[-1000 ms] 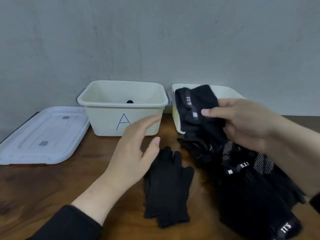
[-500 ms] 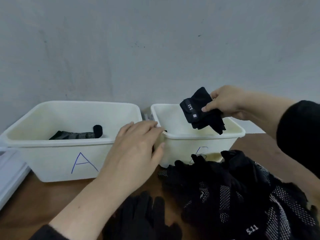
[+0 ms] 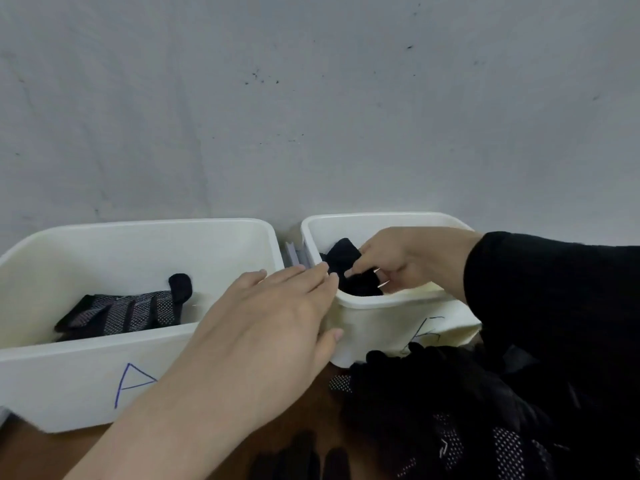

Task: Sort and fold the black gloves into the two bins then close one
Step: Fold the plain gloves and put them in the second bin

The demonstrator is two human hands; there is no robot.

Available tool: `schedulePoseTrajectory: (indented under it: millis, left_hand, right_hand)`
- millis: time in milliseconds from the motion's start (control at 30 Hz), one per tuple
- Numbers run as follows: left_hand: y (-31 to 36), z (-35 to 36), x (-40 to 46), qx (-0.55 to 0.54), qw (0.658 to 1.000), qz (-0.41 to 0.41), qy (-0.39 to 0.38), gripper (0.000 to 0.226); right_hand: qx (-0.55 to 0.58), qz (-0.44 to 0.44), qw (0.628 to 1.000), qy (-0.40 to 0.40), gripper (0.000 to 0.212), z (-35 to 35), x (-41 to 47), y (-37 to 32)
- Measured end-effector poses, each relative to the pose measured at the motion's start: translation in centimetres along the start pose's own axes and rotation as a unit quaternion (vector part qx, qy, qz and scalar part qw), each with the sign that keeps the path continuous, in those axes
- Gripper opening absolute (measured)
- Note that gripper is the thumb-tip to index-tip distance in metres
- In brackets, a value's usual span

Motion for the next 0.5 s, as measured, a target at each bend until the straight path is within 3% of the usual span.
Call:
schedulePoseTrajectory:
  millis: [67, 133, 233, 300, 400, 500]
  left_hand:
    - [0.0, 0.1, 0.3, -0.018, 1.000, 0.012, -0.011, 0.081]
    - [-0.2, 0.1, 0.3, -0.032, 0.999, 0.012, -0.011, 0.080]
    - [-0.4, 0.4, 0.1, -0.026, 1.000, 0.011, -0.010, 0.064]
    - [-0.5, 0.6, 0.1, -0.020, 1.000, 0.009, 0.005, 0.062]
    - [-0.3, 0.5, 0.0, -0.008, 1.000, 0.015, 0.012, 0.061]
    - [-0.4, 0.5, 0.0, 0.004, 1.000, 0.010, 0.013, 0.060]
  right_hand:
    - [-0.068, 0.016, 0.998, 0.007, 0.028, 0.4, 1.1, 0.5]
    - [-0.201, -0.008, 0.979, 0.032, 0.041, 0.3, 1.2, 0.0]
    - [-0.444, -0.128, 0.879, 0.116, 0.039, 0.6, -0.2, -2.9]
    - [-0.497, -0.250, 0.816, 0.158, 0.042, 1.3, -1.1, -5.0]
    - [-0.555, -0.322, 0.764, 0.069, 0.026, 3.1, -1.7, -5.8]
    - [-0.599, -0.243, 0.763, -0.008, 0.025, 3.5, -2.0, -4.5]
Point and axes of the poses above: each hand's wrist, its own x-axis towards the middle knuckle, its own z-axis out of the palm, y = z × x, the point moved 6 cm from there along x, towards the middle knuckle, and after that the axes turned 8 degrees about x, right-handed, at the moved point
